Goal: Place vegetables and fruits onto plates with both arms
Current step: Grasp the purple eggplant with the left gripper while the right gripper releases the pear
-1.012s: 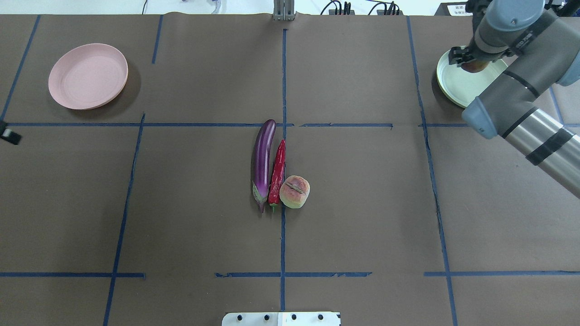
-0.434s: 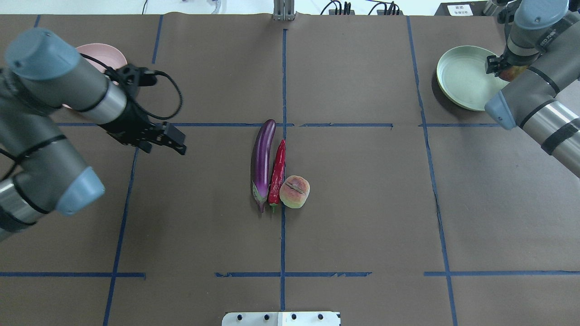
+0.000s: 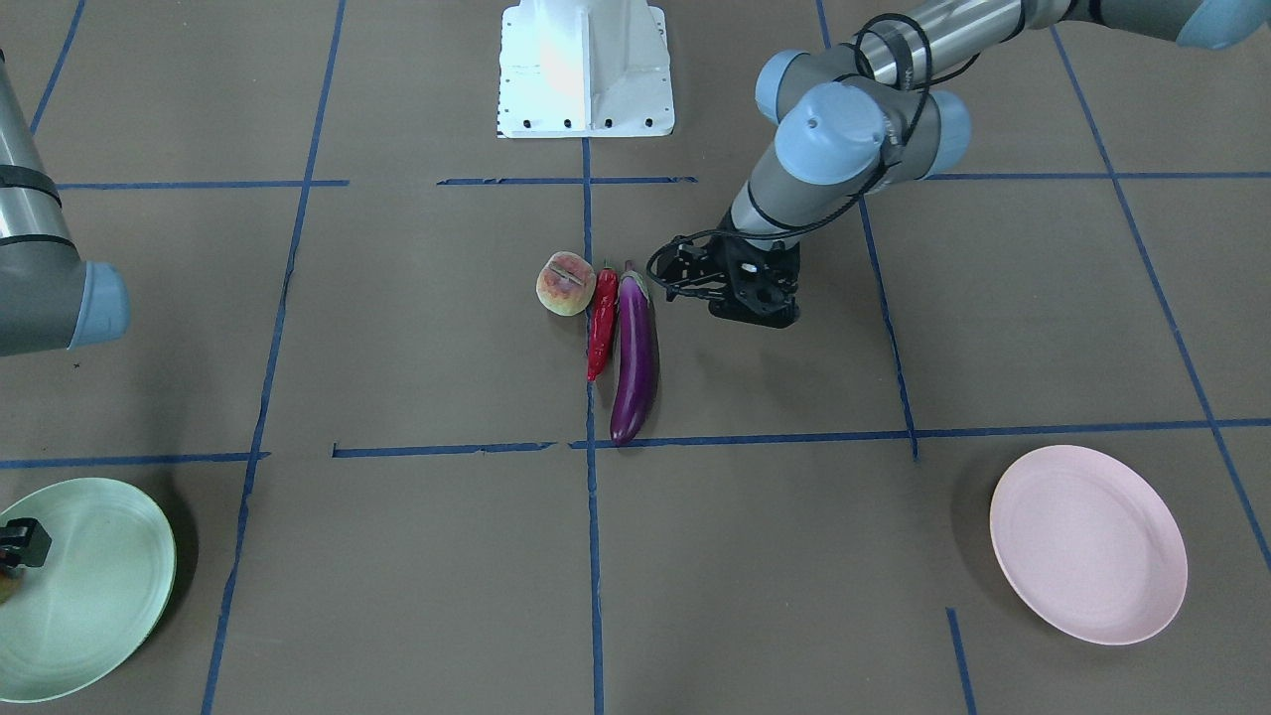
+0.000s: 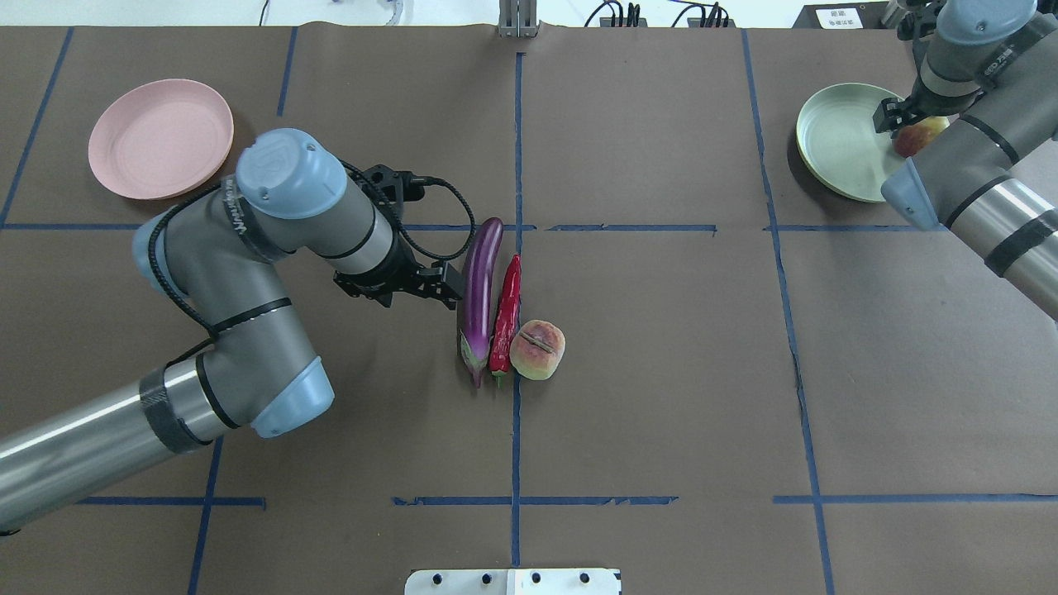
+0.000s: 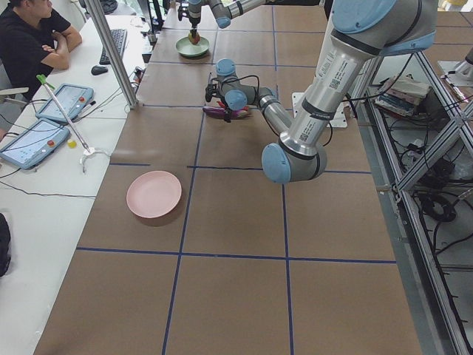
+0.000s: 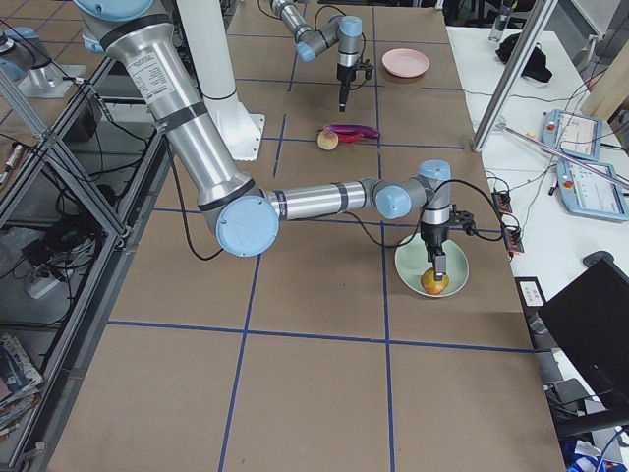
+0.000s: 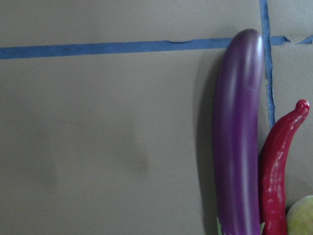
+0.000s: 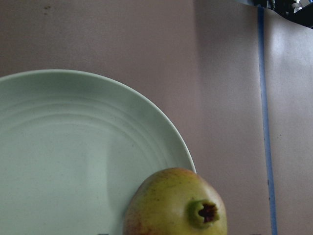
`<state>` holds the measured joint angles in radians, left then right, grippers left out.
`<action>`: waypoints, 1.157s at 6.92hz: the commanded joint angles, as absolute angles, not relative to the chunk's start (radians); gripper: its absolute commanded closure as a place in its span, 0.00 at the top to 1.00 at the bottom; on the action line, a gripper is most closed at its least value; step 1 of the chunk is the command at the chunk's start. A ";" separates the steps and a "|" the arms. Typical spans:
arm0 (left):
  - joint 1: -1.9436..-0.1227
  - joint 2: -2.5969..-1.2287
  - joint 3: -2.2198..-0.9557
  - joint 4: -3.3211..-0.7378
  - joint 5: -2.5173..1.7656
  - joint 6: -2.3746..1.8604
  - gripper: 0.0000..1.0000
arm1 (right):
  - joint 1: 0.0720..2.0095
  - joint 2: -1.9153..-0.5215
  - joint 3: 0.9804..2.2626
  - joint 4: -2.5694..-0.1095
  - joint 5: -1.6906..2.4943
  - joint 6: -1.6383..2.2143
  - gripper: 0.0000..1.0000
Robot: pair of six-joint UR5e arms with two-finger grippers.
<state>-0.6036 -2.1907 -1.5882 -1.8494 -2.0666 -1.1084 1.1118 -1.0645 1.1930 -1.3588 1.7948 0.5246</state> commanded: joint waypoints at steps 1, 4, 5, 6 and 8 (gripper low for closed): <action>-0.568 -2.271 -1.501 -1.853 -2.033 -1.120 0.91 | 1.120 -1.069 1.244 -1.359 1.850 0.503 1.00; -0.568 -2.318 -1.385 -1.930 -2.031 -1.118 0.68 | 1.120 -1.075 1.250 -1.359 1.852 0.503 1.00; -0.568 -2.318 -1.381 -1.930 -2.033 -1.118 0.65 | 1.120 -1.077 1.253 -1.359 1.852 0.503 1.00; -0.568 -2.319 -1.370 -1.939 -2.033 -1.118 0.50 | 1.120 -1.077 1.255 -1.359 1.852 0.503 1.00; -0.569 -2.319 -1.362 -1.944 -2.017 -1.118 0.13 | 1.120 -1.077 1.279 -1.361 1.856 0.505 1.00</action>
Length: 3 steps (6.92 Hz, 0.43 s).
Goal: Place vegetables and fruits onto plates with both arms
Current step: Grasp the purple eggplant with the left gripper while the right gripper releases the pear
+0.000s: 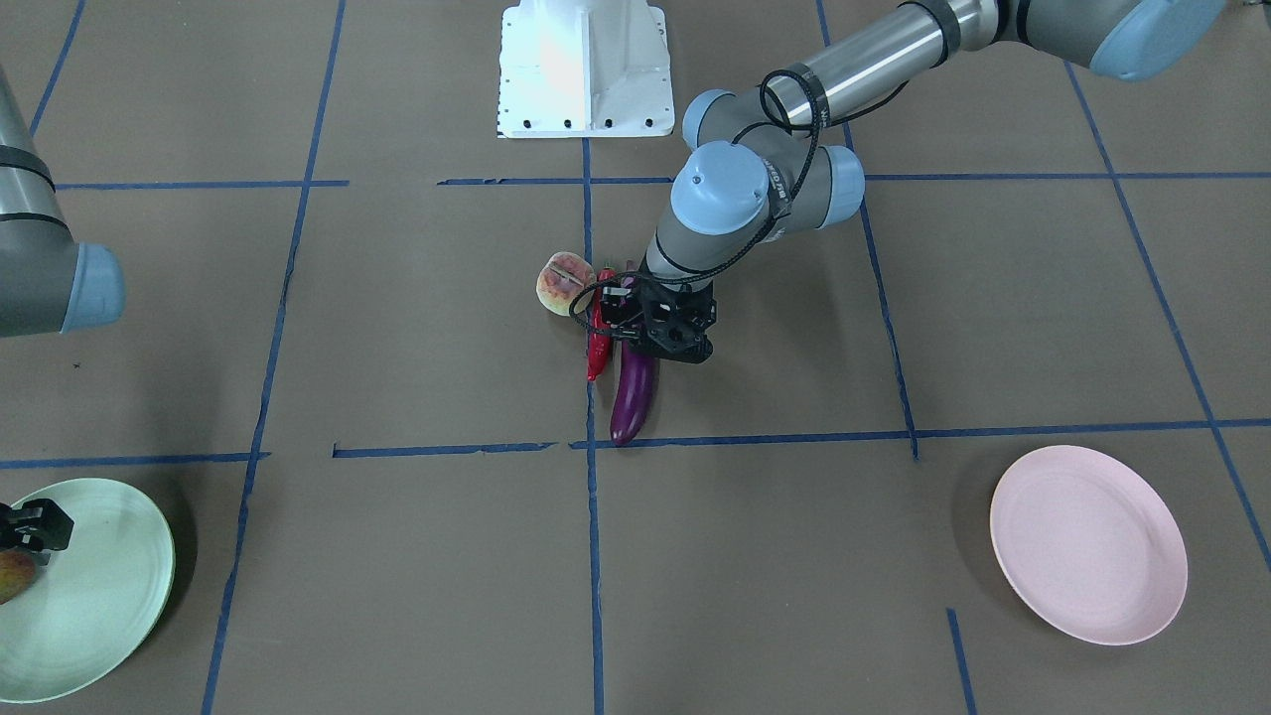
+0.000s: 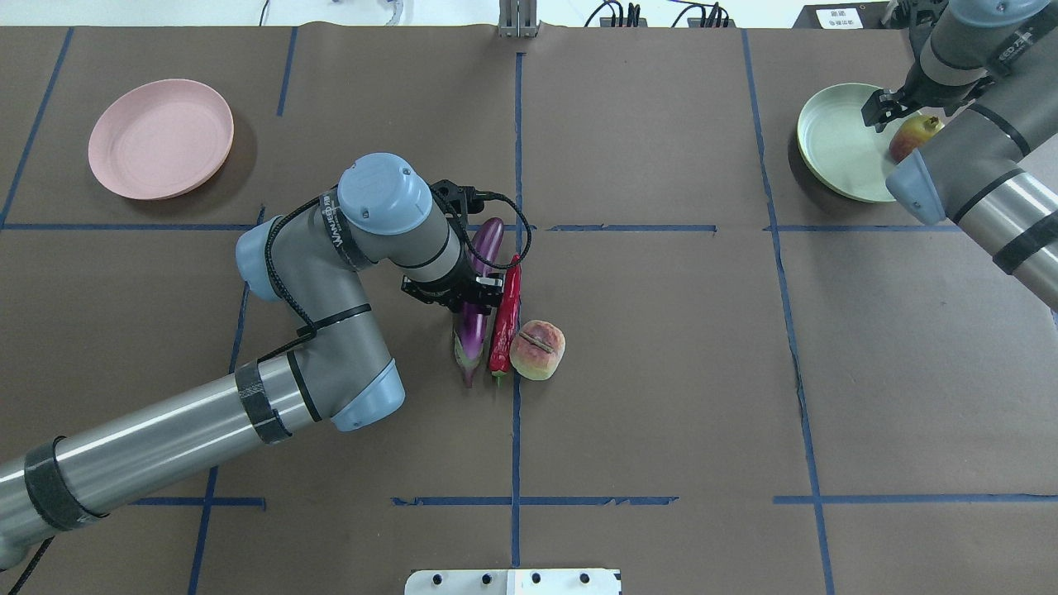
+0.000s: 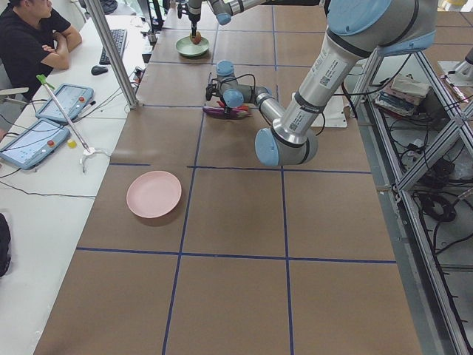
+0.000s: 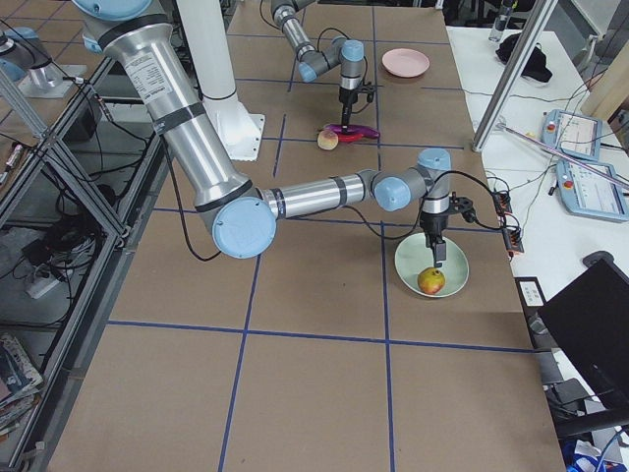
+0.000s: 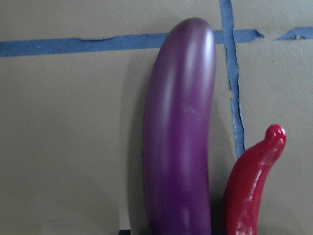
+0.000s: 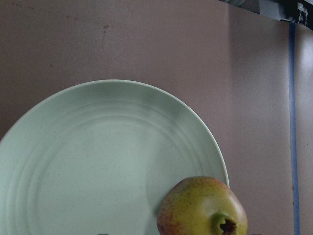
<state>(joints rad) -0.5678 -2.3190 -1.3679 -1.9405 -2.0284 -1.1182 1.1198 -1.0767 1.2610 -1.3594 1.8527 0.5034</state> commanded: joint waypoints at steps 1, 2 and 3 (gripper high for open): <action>-0.616 -2.319 -1.370 -1.944 -2.017 -1.121 0.00 | 1.123 -1.081 1.363 -1.374 1.937 0.518 1.00; -0.690 -2.309 -1.418 -1.939 -2.026 -1.121 0.00 | 1.123 -1.116 1.473 -1.374 2.060 0.604 1.00; -0.763 -2.262 -1.478 -1.928 -2.026 -1.144 0.00 | 1.121 -1.129 1.587 -1.371 2.139 0.746 1.00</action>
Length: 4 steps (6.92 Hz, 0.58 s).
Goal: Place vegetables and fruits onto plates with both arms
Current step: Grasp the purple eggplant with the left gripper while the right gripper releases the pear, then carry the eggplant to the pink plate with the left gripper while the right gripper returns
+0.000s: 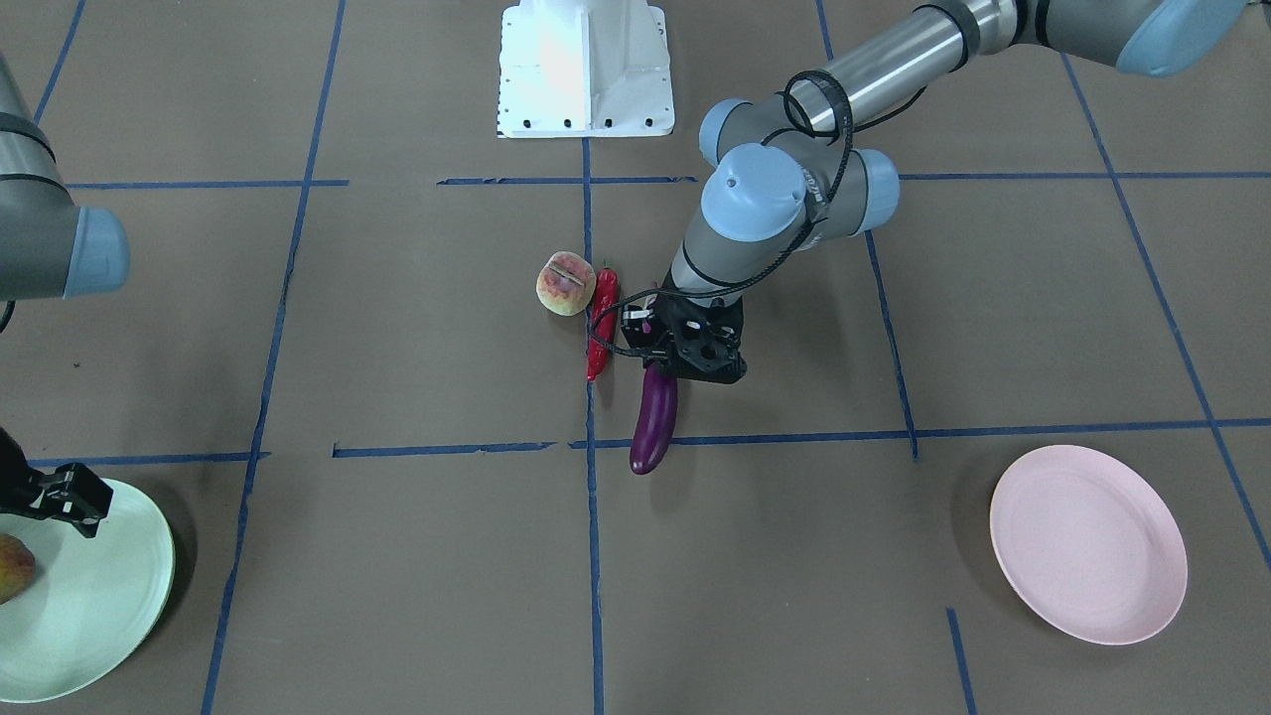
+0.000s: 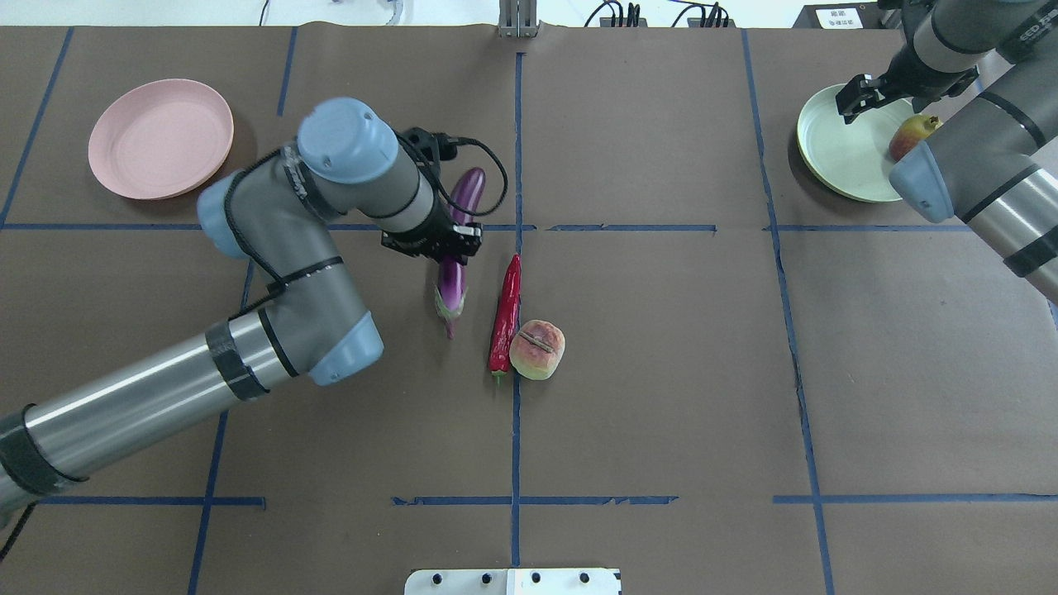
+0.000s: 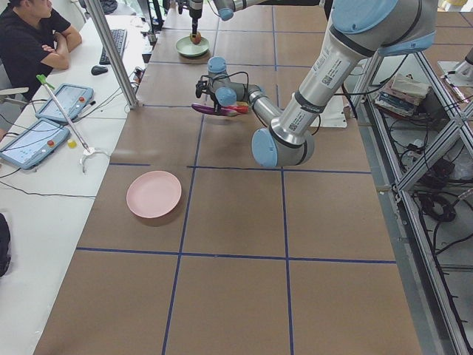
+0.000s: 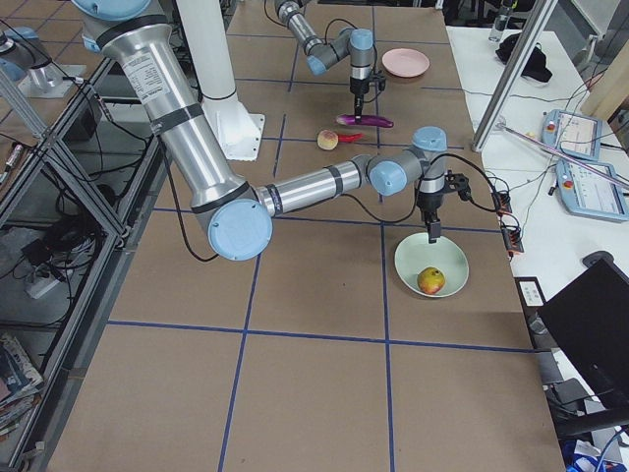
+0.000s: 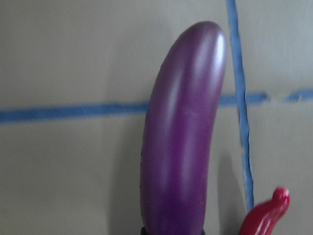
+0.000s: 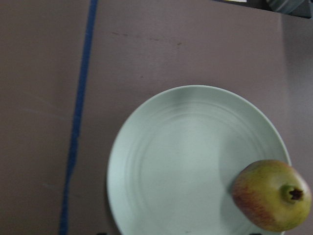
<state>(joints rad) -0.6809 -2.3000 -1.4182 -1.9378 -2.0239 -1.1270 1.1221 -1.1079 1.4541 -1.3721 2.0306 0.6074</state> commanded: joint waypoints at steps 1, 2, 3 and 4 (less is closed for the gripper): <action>-0.850 -2.162 -1.524 -1.928 -2.026 -1.150 0.00 | 1.061 -1.158 1.721 -1.373 2.190 0.925 1.00; -0.939 -2.111 -1.516 -1.930 -2.028 -1.141 0.00 | 0.960 -1.169 1.815 -1.373 2.180 1.092 1.00; -0.997 -2.097 -1.467 -1.930 -2.028 -1.087 0.00 | 0.866 -1.161 1.871 -1.373 2.140 1.250 1.00; -1.037 -2.088 -1.388 -1.925 -2.025 -0.925 0.00 | 0.744 -1.155 1.914 -1.374 2.034 1.344 1.00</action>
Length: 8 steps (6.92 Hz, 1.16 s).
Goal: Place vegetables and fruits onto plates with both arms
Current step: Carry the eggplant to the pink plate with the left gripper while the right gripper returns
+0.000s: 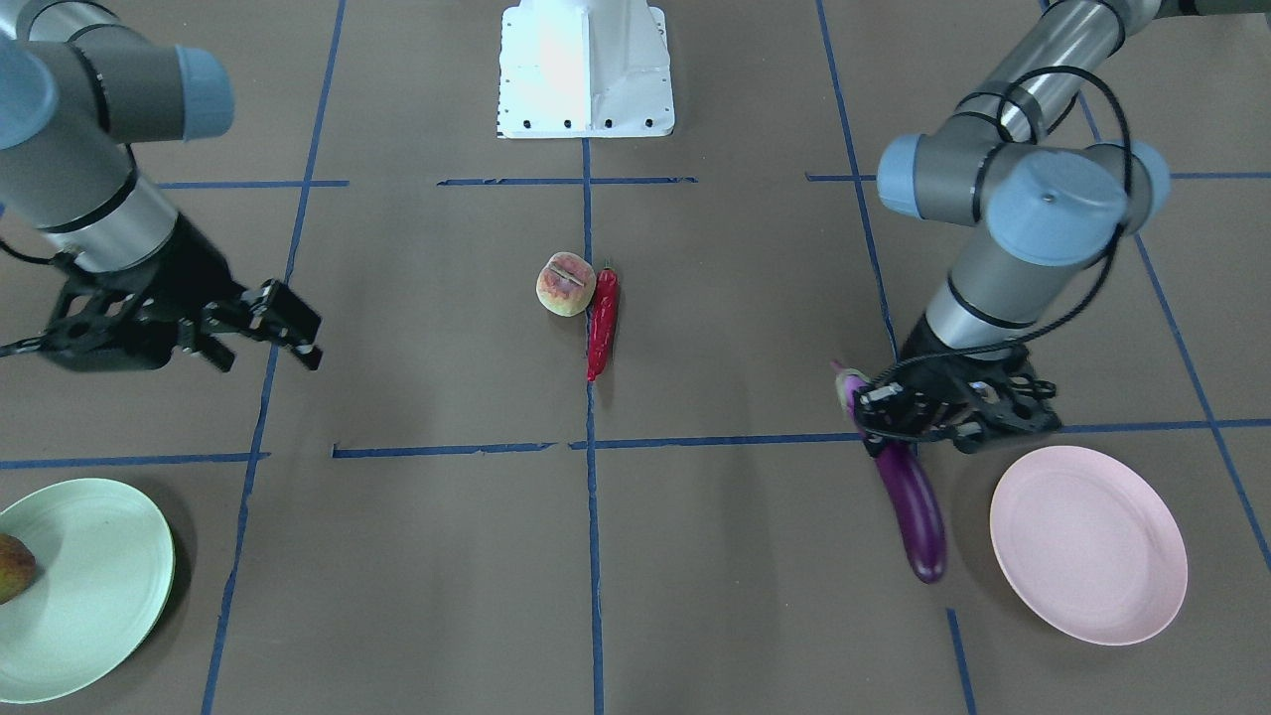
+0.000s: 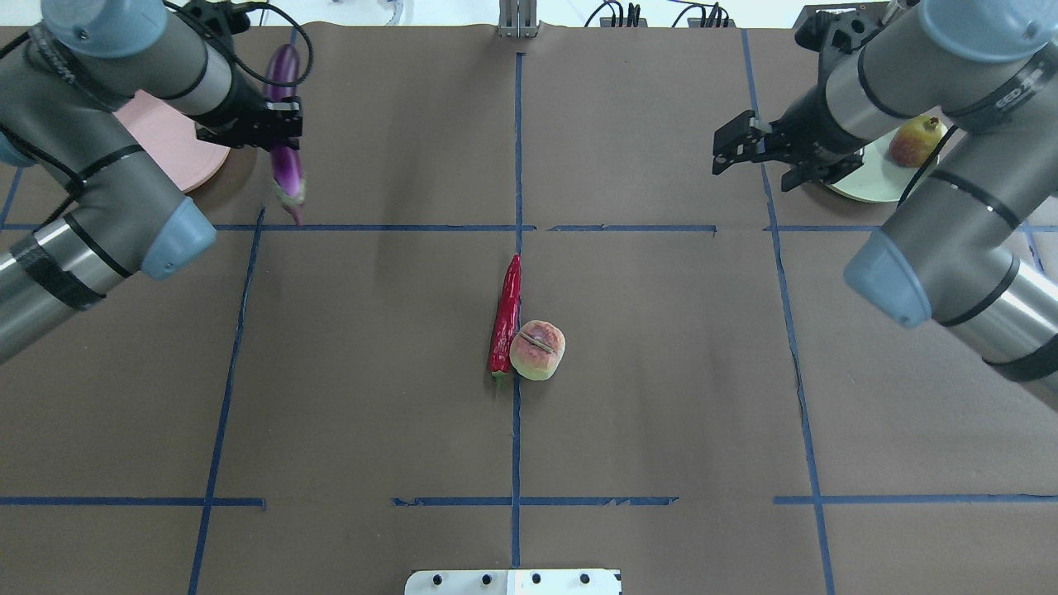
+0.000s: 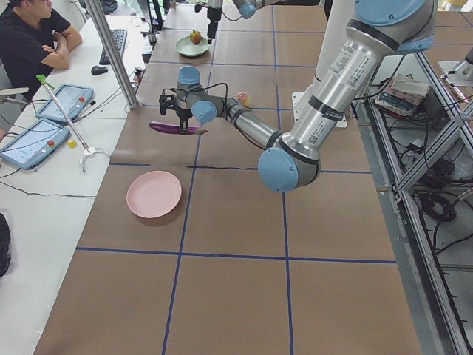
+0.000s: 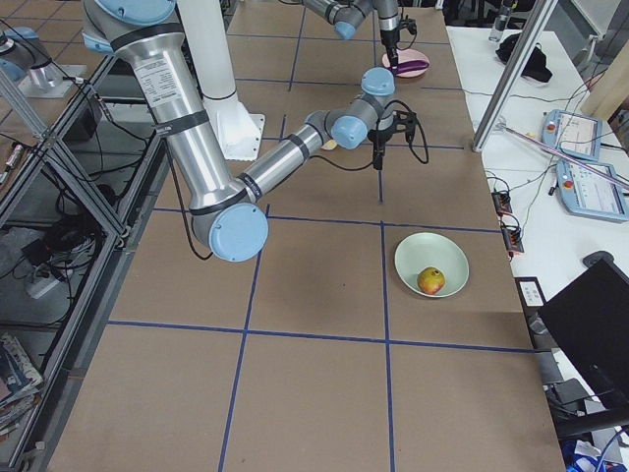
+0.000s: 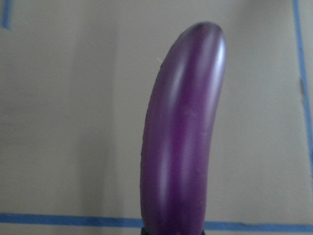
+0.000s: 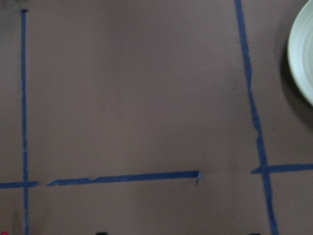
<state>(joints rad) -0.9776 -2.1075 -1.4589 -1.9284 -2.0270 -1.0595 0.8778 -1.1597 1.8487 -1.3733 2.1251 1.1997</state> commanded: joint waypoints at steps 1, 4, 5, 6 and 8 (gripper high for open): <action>-1.086 -2.089 -1.271 -1.930 -2.022 -0.843 0.01 | 0.636 -1.151 1.930 -1.374 1.916 1.415 1.00; -1.131 -2.134 -1.060 -1.942 -2.017 -0.762 0.22 | 0.517 -1.117 1.927 -1.381 1.839 1.493 1.00; -1.131 -2.137 -1.054 -1.944 -2.017 -0.762 0.90 | 0.493 -1.111 1.924 -1.403 1.804 1.494 1.00; -1.131 -2.137 -1.054 -1.944 -2.017 -0.764 1.00 | 0.465 -1.094 1.918 -1.442 1.777 1.494 1.00; -1.134 -2.147 -1.057 -1.979 -2.023 -0.767 1.00 | 0.421 -1.018 1.828 -1.463 1.740 1.567 1.00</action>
<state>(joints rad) -1.1315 -2.1392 -1.0563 -1.9558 -2.0194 -0.7646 0.4479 -1.0641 1.8819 -1.4510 1.7670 1.5183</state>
